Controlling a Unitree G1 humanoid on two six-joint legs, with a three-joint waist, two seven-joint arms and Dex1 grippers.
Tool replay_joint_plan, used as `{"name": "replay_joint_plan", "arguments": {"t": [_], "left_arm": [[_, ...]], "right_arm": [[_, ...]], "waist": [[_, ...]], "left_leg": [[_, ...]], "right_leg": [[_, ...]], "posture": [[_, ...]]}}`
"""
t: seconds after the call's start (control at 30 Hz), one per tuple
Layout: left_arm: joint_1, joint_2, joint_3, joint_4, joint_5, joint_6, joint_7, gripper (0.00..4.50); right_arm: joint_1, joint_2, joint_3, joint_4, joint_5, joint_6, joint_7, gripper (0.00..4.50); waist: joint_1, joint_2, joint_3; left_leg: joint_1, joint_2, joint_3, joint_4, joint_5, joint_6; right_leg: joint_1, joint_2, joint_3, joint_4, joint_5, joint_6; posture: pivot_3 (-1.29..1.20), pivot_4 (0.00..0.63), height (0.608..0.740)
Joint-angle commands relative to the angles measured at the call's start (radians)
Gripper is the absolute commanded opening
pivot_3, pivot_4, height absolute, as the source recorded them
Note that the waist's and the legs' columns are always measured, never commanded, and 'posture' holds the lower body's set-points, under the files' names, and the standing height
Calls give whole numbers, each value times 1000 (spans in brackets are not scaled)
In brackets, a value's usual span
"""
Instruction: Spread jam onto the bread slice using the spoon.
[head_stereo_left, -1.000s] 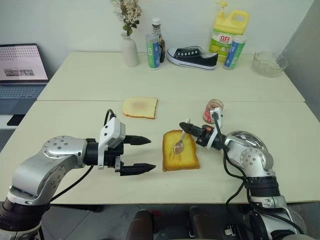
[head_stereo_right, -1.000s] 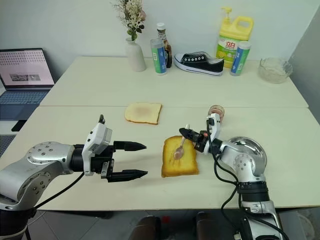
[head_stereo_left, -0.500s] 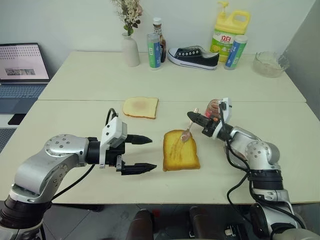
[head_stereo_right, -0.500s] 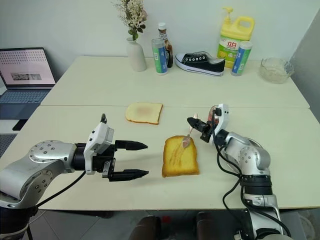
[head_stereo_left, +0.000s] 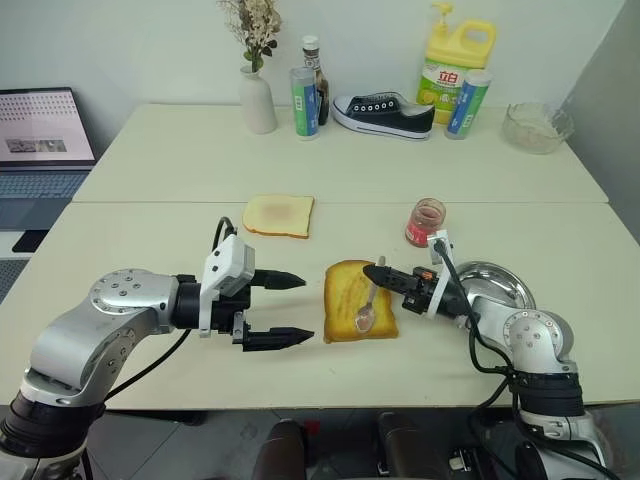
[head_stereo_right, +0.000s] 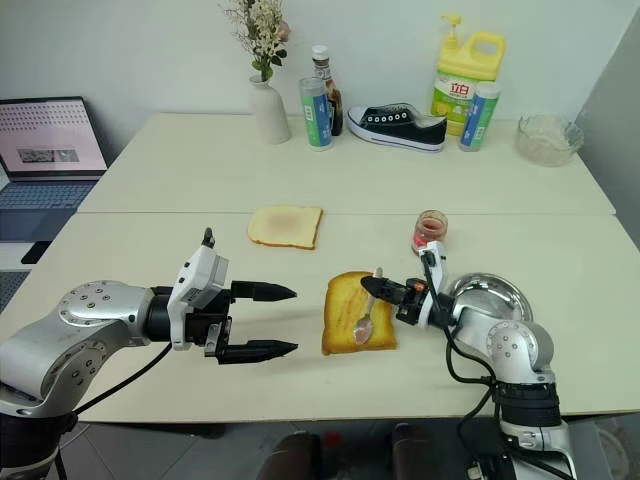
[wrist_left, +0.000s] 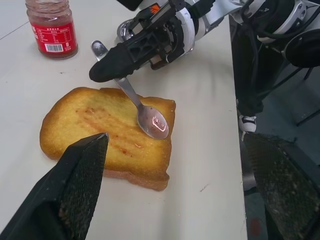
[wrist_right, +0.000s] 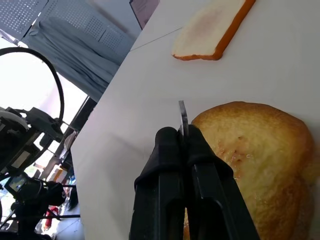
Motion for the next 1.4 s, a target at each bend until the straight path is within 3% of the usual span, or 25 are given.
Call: {"name": "replay_joint_plan", "arguments": {"t": [0.03, 0.47, 0.63, 0.9, 1.17, 1.4], "left_arm": [[0, 5, 10, -22, -6, -8, 1, 4500], [-22, -2, -4, -6, 0, -13, -6, 4500], [-41, -7, -17, 11, 5, -18, -12, 4500], [-131, -38, -70, 24, 10, -29, -30, 4500], [-351, -257, -265, 112, 157, -138, 3, 4500], [-429, -374, -418, 319, 357, -354, -42, 4500]], "right_arm": [[-53, 9, -25, 56, -65, -86, -31, 32], [-157, 0, -74, 146, -158, -230, -50, 32], [-134, -3, -89, -30, -30, -85, -64, 32], [-110, -49, -235, -289, 268, 102, -239, 32], [6, -119, -401, -447, 352, 34, -530, 32], [198, -178, -560, -424, 277, -91, -598, 32]], "waist": [[0, 0, 0], [1, 0, 0], [1, 0, 0], [4, 0, 0], [5, -1, 0], [4, 0, 0]], "left_leg": [[0, 0, 0, 0, 0, 0], [0, 0, 0, 0, 0, 0], [0, 0, 0, 0, 0, 0], [-1, 0, 0, 0, 0, 0], [-4, -2, 0, 3, 0, 0], [-3, -1, -1, 1, 0, 0]], "right_leg": [[0, 0, 0, 0, 0, 0], [0, 0, 0, 0, 3, -4], [0, 0, 0, 0, 3, -4], [0, 0, 0, 0, 3, -4], [0, -2, 0, -1, 3, -1], [-1, 0, 0, -1, 3, -3]], "posture": [[0, 150, 740], [0, 150, 740], [0, 150, 740], [0, 150, 740], [0, 150, 740], [0, 150, 740]]}}
